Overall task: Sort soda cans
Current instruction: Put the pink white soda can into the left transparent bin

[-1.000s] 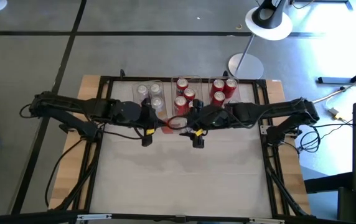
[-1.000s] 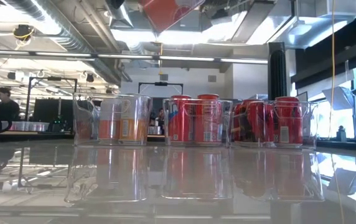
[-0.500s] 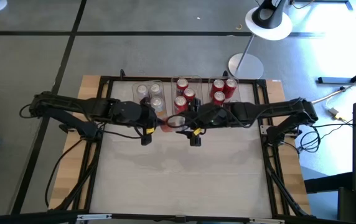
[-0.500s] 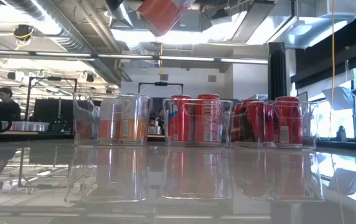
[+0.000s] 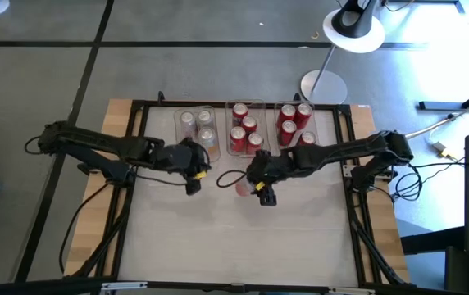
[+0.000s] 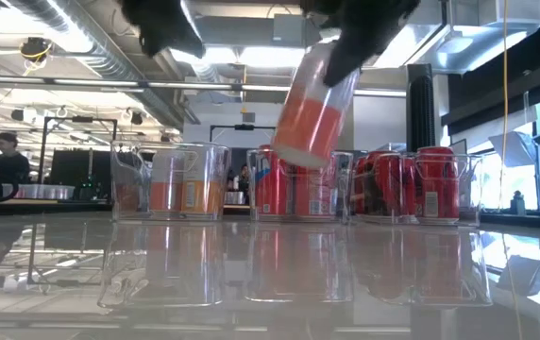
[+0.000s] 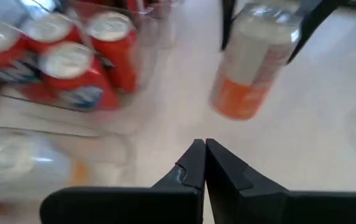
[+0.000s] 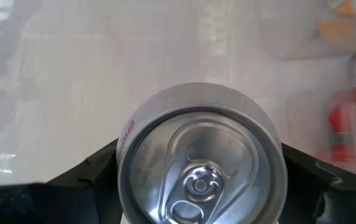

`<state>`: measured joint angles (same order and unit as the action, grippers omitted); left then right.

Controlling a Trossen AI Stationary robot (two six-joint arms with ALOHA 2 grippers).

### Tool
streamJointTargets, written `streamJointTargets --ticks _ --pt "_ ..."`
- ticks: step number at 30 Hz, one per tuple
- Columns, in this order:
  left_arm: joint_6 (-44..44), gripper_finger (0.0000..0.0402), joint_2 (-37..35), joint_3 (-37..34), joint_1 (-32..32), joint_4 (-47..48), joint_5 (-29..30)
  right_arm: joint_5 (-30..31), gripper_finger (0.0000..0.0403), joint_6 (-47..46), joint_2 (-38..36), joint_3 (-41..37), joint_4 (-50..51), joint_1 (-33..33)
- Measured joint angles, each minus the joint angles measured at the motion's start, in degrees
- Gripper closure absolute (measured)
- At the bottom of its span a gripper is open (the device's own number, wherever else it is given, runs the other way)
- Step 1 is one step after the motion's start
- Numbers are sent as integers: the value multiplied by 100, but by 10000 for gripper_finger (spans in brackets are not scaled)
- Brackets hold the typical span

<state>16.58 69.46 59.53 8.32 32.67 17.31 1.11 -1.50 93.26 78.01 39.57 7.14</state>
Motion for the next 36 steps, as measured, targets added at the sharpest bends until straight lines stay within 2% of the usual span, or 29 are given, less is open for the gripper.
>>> streamJointTargets --ticks 3,6,9,13,17,22,29,34,36 --pt "256 400 88 -773 123 -1075 -323 -74 113 -93 188 -93 -300 0" --pt "383 400 355 -1392 254 -2187 -392 -71 112 -61 396 -97 -624 -1" --pt "553 400 633 -1694 339 -2680 -345 -73 112 41 491 -104 -981 -2" --pt "798 399 1024 -1818 369 -3011 -250 -71 112 49 489 -100 -1215 -4" --pt "658 400 1395 -1819 363 -3484 -231 -91 111 50 489 -117 -1360 -4" --pt "573 400 1620 -1837 331 -3875 -254 33 111 49 526 -122 -1523 0" --pt "612 399 1804 -1820 326 -4192 -231 121 111 161 579 -121 -2389 0" --pt "605 400 1780 -1818 310 -4199 -174 104 111 197 579 -120 -2488 -40" --pt "546 399 1594 -1721 284 -3693 -190 222 111 270 579 -120 -2548 -74"
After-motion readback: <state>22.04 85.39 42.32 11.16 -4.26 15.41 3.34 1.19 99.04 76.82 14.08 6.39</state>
